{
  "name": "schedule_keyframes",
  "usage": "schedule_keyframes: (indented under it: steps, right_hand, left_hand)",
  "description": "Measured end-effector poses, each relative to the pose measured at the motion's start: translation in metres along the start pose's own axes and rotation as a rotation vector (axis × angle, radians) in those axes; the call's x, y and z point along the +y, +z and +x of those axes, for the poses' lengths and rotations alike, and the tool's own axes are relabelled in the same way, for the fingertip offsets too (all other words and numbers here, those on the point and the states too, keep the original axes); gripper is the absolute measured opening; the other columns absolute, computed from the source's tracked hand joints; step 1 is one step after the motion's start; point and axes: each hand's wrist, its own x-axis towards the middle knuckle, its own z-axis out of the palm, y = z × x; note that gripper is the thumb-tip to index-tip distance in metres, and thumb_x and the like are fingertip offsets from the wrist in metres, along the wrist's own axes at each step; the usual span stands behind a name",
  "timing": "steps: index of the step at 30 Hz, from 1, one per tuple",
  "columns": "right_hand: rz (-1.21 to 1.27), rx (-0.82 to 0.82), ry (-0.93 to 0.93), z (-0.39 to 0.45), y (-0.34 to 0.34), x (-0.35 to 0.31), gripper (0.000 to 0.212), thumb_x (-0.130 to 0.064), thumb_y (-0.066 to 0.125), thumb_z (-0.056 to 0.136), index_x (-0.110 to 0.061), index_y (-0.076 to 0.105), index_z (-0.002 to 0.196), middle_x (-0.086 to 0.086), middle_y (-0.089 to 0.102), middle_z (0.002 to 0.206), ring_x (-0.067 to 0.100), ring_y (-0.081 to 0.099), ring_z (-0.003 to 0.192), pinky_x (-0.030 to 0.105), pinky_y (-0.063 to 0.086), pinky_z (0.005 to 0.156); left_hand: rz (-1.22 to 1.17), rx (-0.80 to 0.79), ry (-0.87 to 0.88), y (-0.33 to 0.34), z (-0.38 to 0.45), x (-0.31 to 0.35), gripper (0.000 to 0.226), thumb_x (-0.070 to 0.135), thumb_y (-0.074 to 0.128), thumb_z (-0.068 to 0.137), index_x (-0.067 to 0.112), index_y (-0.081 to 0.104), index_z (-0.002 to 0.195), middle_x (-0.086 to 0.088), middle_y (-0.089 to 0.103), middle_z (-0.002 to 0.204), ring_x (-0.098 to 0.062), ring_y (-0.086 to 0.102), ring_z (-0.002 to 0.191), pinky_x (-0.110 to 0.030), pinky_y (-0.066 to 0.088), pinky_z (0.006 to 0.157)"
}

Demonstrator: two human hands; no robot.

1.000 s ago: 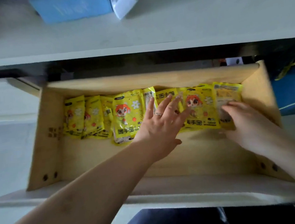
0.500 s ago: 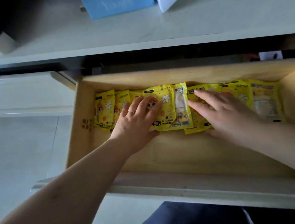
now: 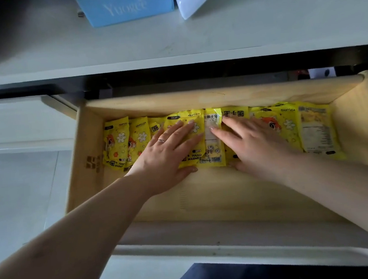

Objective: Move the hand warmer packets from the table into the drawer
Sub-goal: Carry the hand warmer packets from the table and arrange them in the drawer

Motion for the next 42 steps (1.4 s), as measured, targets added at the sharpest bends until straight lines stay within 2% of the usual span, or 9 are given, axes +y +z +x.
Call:
schedule_keyframes:
  steps: [11, 14, 17, 19, 22, 24, 28, 35, 42]
  right_hand:
    - [0.044, -0.004, 0.001, 0.006, 0.001, 0.003, 0.089, -0.022, 0.063, 0.085, -0.024, 0.002, 0.151, 0.012, 0.01, 0.157, 0.03, 0.013, 0.144, 0.043, 0.016, 0.117]
    - [0.055, -0.052, -0.003, 0.005, -0.004, 0.003, 0.094, -0.027, 0.066, 0.084, -0.025, 0.0, 0.151, 0.01, 0.007, 0.158, 0.029, 0.01, 0.145, 0.043, 0.013, 0.117]
    - [0.091, -0.174, 0.0, -0.006, -0.024, 0.0, 0.099, -0.038, 0.065, 0.084, -0.027, -0.008, 0.15, 0.008, -0.008, 0.159, 0.028, -0.001, 0.147, 0.043, 0.004, 0.118]
    - [0.103, -0.239, 0.004, -0.019, -0.047, -0.004, 0.099, -0.04, 0.067, 0.082, -0.028, -0.003, 0.151, 0.006, -0.004, 0.16, 0.027, 0.004, 0.147, 0.043, 0.011, 0.118]
    - [0.21, -0.252, 0.069, -0.042, -0.082, -0.012, 0.092, -0.034, 0.07, 0.081, -0.028, 0.01, 0.151, 0.002, 0.016, 0.159, 0.026, 0.025, 0.143, 0.042, 0.031, 0.113]
    - [0.287, -0.272, 0.111, -0.06, -0.115, -0.021, 0.083, -0.027, 0.069, 0.083, -0.029, 0.019, 0.149, -0.001, 0.026, 0.156, 0.024, 0.036, 0.137, 0.039, 0.04, 0.106]
    - [0.486, -0.253, 0.158, -0.089, -0.176, -0.042, 0.068, -0.026, 0.069, 0.083, -0.03, 0.036, 0.142, -0.006, 0.047, 0.144, 0.016, 0.048, 0.128, 0.032, 0.042, 0.101]
    - [0.699, -0.171, 0.084, -0.129, -0.303, -0.104, 0.055, -0.022, 0.074, 0.078, -0.032, 0.052, 0.127, -0.014, 0.06, 0.119, 0.001, 0.057, 0.105, 0.019, 0.041, 0.085]
    - [0.807, -0.163, -0.124, -0.169, -0.429, -0.183, 0.053, -0.017, 0.073, 0.08, -0.043, 0.049, 0.119, -0.021, 0.057, 0.117, -0.007, 0.053, 0.11, 0.017, 0.044, 0.095]
  left_hand:
    - [-0.145, 0.069, -0.087, 0.009, 0.008, 0.003, 0.062, 0.056, 0.051, 0.082, 0.022, 0.04, 0.133, -0.01, 0.04, 0.145, -0.035, 0.035, 0.136, -0.061, 0.037, 0.102]
    - [-0.101, -0.039, -0.15, 0.001, 0.006, 0.013, 0.075, 0.054, 0.064, 0.075, 0.024, 0.036, 0.138, -0.011, 0.034, 0.151, -0.036, 0.029, 0.14, -0.063, 0.025, 0.109]
    - [-0.113, -0.161, -0.247, -0.017, -0.007, 0.036, 0.091, 0.051, 0.068, 0.076, 0.028, 0.019, 0.149, -0.008, 0.009, 0.16, -0.03, 0.006, 0.147, -0.053, 0.006, 0.116]
    - [-0.257, -0.246, -0.364, -0.043, -0.017, 0.05, 0.089, 0.046, 0.066, 0.08, 0.03, 0.014, 0.15, -0.004, 0.011, 0.16, -0.026, 0.012, 0.147, -0.045, 0.013, 0.117]
    - [-0.833, -0.331, -0.742, -0.088, -0.028, 0.068, 0.071, 0.03, 0.07, 0.081, 0.026, 0.034, 0.143, -0.002, 0.046, 0.141, -0.019, 0.049, 0.123, -0.034, 0.045, 0.098]
    - [-1.173, -0.268, -0.939, -0.127, -0.041, 0.079, 0.058, 0.02, 0.073, 0.079, 0.019, 0.048, 0.132, -0.001, 0.059, 0.123, -0.014, 0.06, 0.103, -0.025, 0.051, 0.078]
    - [-1.345, -0.104, -1.065, -0.207, -0.066, 0.089, 0.047, 0.02, 0.073, 0.08, 0.02, 0.054, 0.124, 0.006, 0.063, 0.111, 0.0, 0.06, 0.085, -0.011, 0.046, 0.058]
    - [-1.446, 0.155, -1.163, -0.345, -0.125, 0.097, 0.036, 0.014, 0.072, 0.08, 0.021, 0.057, 0.112, 0.007, 0.065, 0.102, -0.001, 0.062, 0.082, -0.015, 0.048, 0.062]
    - [-1.374, 0.42, -1.146, -0.471, -0.212, 0.108, 0.035, 0.011, 0.073, 0.08, 0.037, 0.055, 0.096, 0.012, 0.066, 0.101, -0.003, 0.066, 0.088, -0.01, 0.051, 0.068]
